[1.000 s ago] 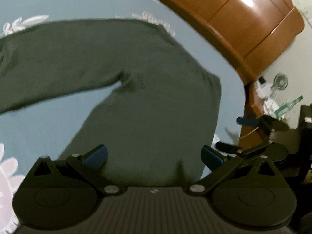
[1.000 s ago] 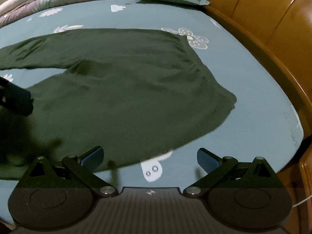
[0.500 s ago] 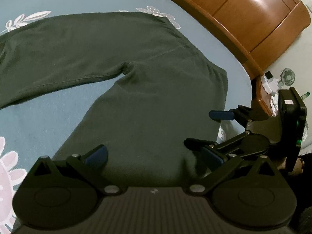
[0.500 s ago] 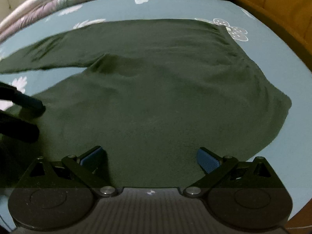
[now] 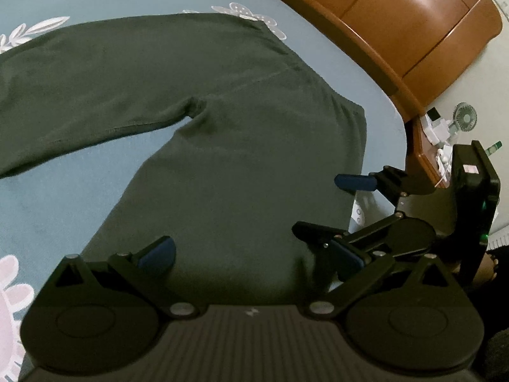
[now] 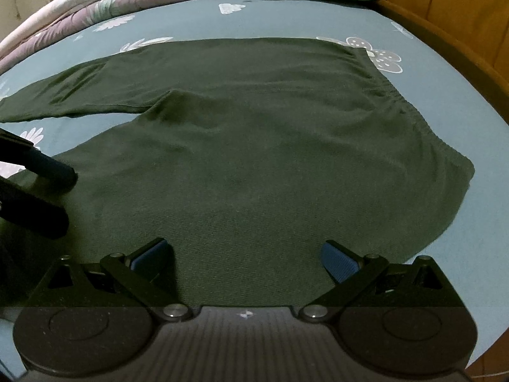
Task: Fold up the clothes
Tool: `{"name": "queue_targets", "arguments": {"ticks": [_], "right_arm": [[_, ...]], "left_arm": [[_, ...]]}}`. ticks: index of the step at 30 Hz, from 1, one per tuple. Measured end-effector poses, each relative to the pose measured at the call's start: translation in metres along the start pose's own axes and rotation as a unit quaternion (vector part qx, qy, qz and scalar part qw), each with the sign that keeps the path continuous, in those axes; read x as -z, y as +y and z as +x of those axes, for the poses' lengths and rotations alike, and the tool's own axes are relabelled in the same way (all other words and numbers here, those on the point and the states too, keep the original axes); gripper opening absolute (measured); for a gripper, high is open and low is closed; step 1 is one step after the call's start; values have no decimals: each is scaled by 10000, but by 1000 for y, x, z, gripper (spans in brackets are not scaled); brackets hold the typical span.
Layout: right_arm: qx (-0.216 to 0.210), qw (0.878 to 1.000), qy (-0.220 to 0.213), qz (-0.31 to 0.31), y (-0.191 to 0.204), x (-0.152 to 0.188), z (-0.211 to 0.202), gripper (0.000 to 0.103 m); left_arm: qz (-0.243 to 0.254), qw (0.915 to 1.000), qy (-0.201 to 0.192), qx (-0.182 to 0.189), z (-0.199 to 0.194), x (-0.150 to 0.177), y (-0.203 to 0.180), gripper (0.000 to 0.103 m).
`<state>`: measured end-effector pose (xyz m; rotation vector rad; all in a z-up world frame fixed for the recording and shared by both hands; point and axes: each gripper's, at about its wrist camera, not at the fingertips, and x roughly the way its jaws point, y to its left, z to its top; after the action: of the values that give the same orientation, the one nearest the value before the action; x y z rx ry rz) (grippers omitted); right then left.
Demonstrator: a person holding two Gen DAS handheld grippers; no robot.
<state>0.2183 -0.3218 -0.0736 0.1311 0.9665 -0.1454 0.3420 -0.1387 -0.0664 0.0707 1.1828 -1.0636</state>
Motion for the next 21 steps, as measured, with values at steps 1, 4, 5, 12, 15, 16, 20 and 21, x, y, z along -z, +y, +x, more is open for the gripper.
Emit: {"name": "queue_targets", "arguments": {"ticks": [1, 4, 5, 12, 15, 16, 20, 21], "right_arm": [[2, 10000, 6, -4, 0, 0, 0, 103], [7, 10000, 66, -8, 0, -2, 0, 103], [6, 9999, 110, 5, 0, -4, 1, 103], [414, 9989, 134, 144, -15, -11, -16, 103], [482, 9984, 30, 302, -35, -19, -19, 103], [504, 9981, -5, 354, -41, -21, -20, 103], [499, 9972, 167, 532, -67, -24, -6, 103], [526, 9966, 246, 588, -72, -21, -4, 103]], "left_arm": [[10, 10000, -17, 39, -1, 0, -1, 102], [2, 10000, 46, 4, 4, 1, 2, 102], [-3, 9999, 97, -61, 7, 2, 4, 102], [-14, 9997, -220, -135, -8, -2, 7, 102], [23, 9995, -266, -155, -9, -6, 4, 102], [24, 9995, -271, -171, -8, -6, 3, 102], [-46, 9994, -234, -265, -3, -4, 3, 102], [-81, 9992, -237, -298, -3, -4, 4, 102]]}}
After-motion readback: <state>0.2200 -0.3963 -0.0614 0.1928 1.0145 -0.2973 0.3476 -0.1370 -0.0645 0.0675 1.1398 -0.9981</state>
